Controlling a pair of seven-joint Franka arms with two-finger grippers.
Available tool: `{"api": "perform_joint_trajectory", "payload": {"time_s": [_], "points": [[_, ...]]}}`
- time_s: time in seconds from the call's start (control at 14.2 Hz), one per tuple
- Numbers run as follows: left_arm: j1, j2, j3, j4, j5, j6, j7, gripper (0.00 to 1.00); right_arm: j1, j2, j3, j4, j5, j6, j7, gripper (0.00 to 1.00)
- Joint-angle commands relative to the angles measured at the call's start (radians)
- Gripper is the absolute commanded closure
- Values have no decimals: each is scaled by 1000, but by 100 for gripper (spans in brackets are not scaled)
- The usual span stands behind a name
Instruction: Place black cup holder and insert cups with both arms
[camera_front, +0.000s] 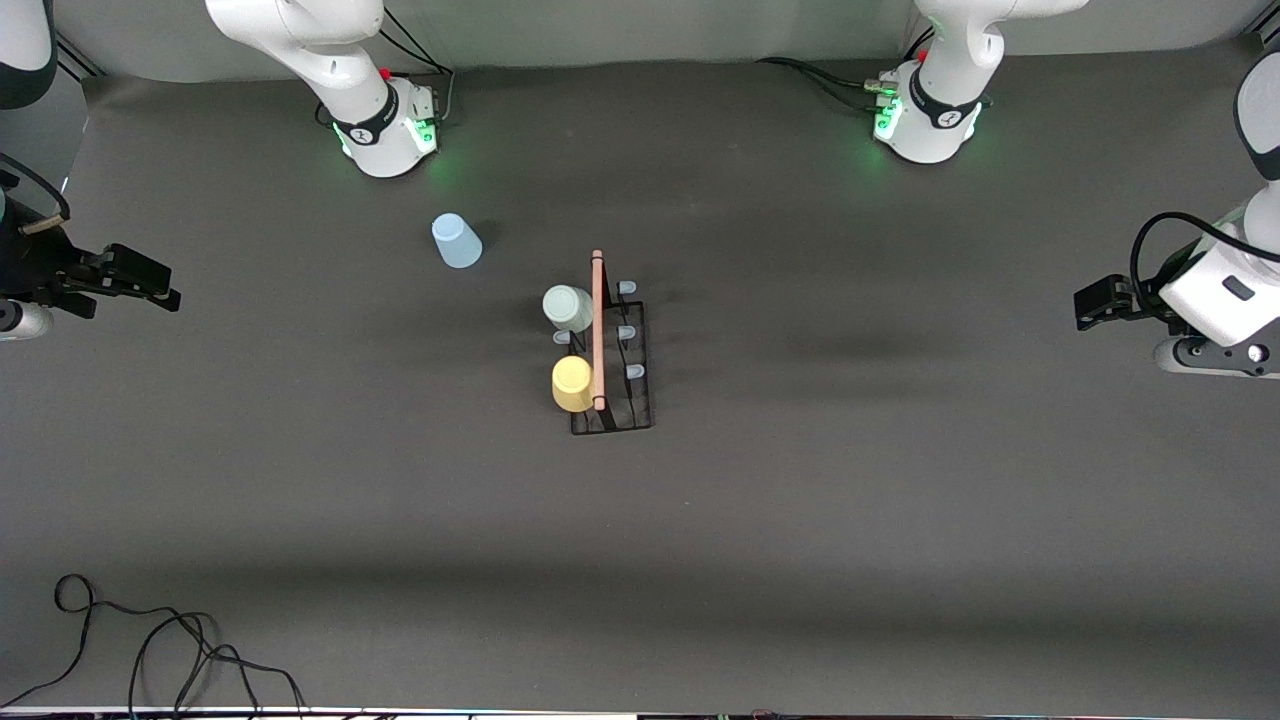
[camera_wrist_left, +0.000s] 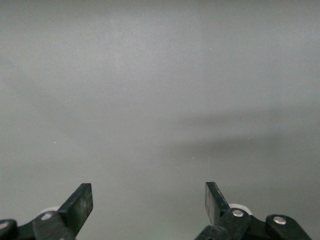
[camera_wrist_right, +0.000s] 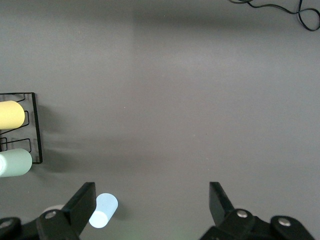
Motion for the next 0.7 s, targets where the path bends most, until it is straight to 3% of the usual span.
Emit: {"api": "perform_joint_trajectory", "payload": {"time_s": [0.0, 0.63], "points": [[5, -27, -1, -20, -6, -4, 18, 0, -8, -28, 6, -23, 4, -1, 11, 0], [5, -27, -1, -20, -7, -4, 18, 0, -10, -17, 9, -5, 4, -7, 32, 0]]}}
